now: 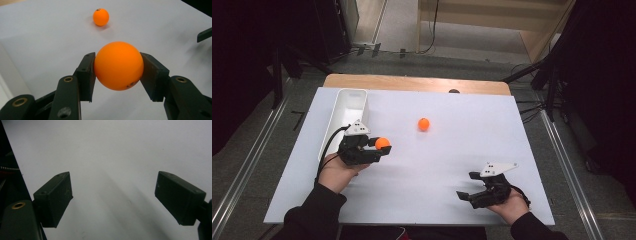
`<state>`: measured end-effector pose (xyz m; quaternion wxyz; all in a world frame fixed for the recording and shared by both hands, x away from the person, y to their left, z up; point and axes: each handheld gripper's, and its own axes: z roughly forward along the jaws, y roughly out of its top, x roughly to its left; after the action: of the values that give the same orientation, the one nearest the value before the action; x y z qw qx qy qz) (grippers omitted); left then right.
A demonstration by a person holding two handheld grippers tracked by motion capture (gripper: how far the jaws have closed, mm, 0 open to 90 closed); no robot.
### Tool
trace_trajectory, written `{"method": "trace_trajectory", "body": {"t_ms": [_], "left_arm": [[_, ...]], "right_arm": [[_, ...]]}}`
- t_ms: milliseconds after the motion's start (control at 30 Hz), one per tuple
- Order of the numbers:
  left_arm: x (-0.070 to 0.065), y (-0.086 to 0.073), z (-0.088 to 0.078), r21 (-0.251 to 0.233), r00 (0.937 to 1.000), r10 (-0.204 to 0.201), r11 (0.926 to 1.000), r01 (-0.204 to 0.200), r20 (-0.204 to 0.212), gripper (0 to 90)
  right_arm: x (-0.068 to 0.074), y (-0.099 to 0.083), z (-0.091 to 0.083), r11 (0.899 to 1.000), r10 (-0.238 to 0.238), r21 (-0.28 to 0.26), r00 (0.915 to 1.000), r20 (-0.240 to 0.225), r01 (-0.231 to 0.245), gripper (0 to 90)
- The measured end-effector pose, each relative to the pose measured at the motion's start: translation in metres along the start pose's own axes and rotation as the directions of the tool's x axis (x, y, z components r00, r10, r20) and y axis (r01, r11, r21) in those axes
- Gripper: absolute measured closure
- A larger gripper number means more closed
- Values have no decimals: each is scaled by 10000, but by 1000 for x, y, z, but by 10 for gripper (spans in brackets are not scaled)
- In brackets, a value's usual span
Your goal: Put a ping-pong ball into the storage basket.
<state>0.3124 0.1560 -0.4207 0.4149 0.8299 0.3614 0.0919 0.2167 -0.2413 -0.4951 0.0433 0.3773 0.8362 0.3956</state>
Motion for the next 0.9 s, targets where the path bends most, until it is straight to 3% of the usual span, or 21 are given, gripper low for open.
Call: {"method": "trace_trajectory", "body": {"t_ms": [333, 733, 900], "left_arm": [[5, 6, -7, -93, 9999, -126, 9999, 125, -85, 500], [3, 14, -15, -18, 9996, 135, 9999, -136, -262, 500], [6, 15, -19, -74, 9998, -18, 10000, 17, -205, 500]], "right_arm": [[0, 0, 0, 10000, -38, -25, 10000, 36, 38, 131], [0, 0, 0, 10000, -19, 4, 10000, 33, 19, 131], [0, 0, 0, 10000, -71, -25, 10000, 46, 71, 131]]}}
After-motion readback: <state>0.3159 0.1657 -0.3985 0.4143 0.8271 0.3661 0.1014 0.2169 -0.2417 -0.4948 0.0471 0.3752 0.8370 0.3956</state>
